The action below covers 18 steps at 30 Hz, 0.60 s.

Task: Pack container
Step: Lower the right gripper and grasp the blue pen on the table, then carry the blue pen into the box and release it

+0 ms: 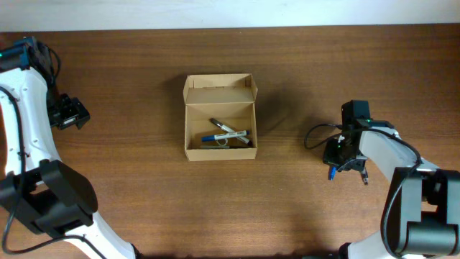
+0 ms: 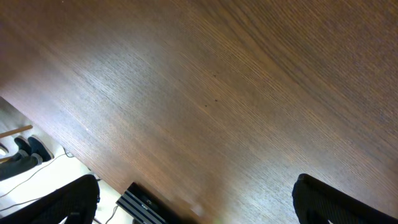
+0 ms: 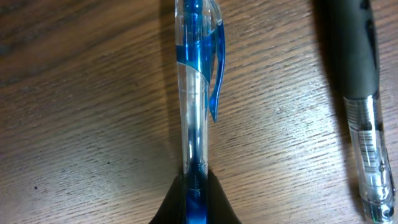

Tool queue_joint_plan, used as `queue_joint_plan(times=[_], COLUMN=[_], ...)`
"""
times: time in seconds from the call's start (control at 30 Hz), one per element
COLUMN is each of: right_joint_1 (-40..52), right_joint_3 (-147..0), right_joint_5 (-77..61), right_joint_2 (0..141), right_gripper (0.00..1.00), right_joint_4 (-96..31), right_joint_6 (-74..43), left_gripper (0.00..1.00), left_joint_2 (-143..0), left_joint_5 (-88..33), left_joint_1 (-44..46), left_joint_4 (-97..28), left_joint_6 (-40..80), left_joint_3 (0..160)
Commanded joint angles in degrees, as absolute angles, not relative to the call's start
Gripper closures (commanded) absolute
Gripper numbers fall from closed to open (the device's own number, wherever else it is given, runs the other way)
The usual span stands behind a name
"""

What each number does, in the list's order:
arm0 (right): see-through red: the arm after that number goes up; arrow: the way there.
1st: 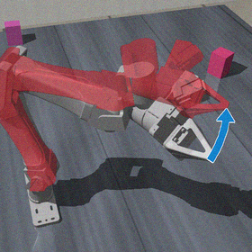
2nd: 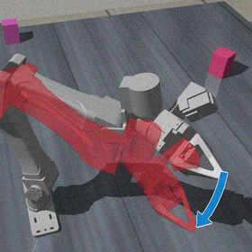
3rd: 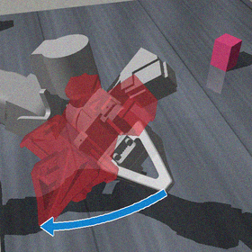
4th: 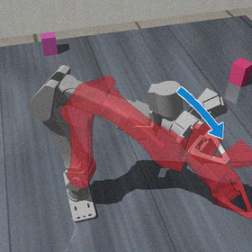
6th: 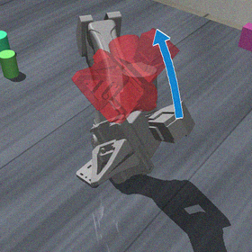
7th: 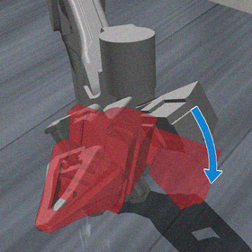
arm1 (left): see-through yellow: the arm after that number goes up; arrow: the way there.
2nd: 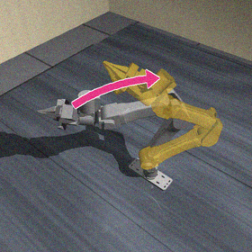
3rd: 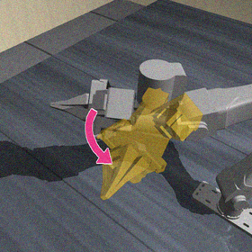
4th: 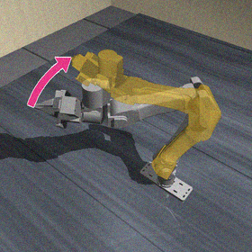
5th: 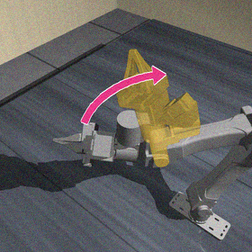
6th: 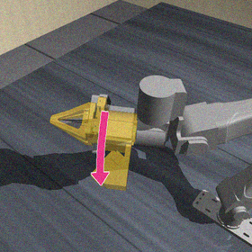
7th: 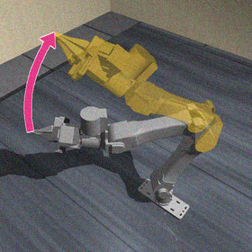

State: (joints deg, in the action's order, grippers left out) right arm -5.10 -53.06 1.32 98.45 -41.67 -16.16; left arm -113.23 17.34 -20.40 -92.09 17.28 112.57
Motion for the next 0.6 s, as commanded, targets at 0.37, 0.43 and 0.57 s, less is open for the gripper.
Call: queue_joint_plan(times=[0.37,0.43,0.57], right_joint_1=[8.1,11.9,23.6], right_joint_3=[-95.4,-99.1,-103.1], right_joint_5=[-18.0,-17.4,-10.3], right_joint_2=[95.0,95.0,95.0], right_gripper=[0.96,0.96,0.96], right_joint_4=[-66.2,-68.3,-69.8], right_joint_6=[14.5,20.0,31.7], left_gripper=[0.0,0.0,0.0], left_joint_2=[-113.7,-113.7,-113.7], left_joint_5=[17.5,17.5,17.5], left_joint_1=[-20.8,-20.8,-20.8], left_joint_4=[-92.1,-92.1,-92.1], left_joint_6=[16.6,16.6,16.6], left_joint_3=[112.5,112.5,112.5])
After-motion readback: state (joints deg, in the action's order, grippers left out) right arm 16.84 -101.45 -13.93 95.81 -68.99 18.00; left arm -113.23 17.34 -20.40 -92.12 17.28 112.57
